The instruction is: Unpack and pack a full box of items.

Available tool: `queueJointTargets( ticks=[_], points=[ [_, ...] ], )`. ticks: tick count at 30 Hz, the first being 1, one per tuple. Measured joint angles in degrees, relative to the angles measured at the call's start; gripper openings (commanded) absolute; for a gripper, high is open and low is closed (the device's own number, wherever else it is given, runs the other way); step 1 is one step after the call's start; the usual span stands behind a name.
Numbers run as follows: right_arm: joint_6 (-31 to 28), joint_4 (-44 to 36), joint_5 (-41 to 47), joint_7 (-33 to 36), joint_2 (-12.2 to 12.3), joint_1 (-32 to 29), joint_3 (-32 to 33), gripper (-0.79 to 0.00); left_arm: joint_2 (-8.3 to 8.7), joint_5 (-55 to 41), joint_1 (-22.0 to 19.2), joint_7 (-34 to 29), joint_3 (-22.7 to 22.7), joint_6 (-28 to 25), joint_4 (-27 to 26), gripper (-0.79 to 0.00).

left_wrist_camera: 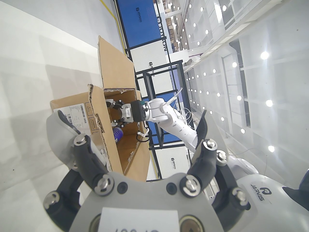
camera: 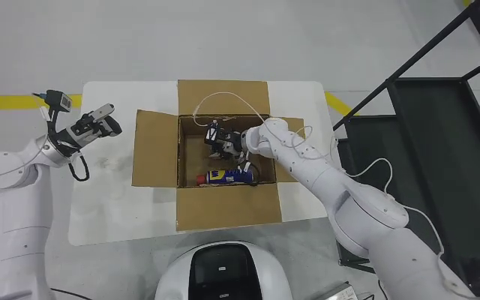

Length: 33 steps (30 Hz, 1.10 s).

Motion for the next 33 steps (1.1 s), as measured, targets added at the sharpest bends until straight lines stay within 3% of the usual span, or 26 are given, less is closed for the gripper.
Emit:
queueJointTargets(
  ticks=[4, 10, 17, 21, 26, 33],
  points=[
    [-3.53, -2.61, -1.33, -1.1, 1.71, -0.35, 1.76, 0.0, 0.24, 0.52, -0.18, 0.58, 0.63, 0.58, 1.45, 0.0],
    [-10.69, -10.53, 1.66, -1.87, 6.36, -3.49, 8.48, 0.0, 0.48, 1.7, -3.38, -0.63, 2.49, -1.03, 8.99, 0.0],
    [-17.42, -25.56, 13.89, 7.98, 13.52, -12.89, 21.46, 0.0, -0.51, 0.18, -8.79, -3.36, 7.8, -4.72, 19.19, 0.0],
    [-16.38, -34.81, 25.5, 17.84, 17.28, -19.84, 28.39, 0.0, -1.63, -1.8, -11.57, -4.93, 11.42, -6.61, 23.45, 0.0],
    [-8.95, -47.44, 37.8, 31.18, 20.64, -28.07, 35.46, 0.0, -2.83, -5.25, -14.74, -7.12, 14.51, -8.59, 26.72, 0.0],
    [-9.05, -47.08, 37.75, 31.05, 20.64, -27.9, 35.37, 0.0, -3.62, -8.18, -17.7, -9.48, 16.73, -8.8, 27.34, 0.0]
  ],
)
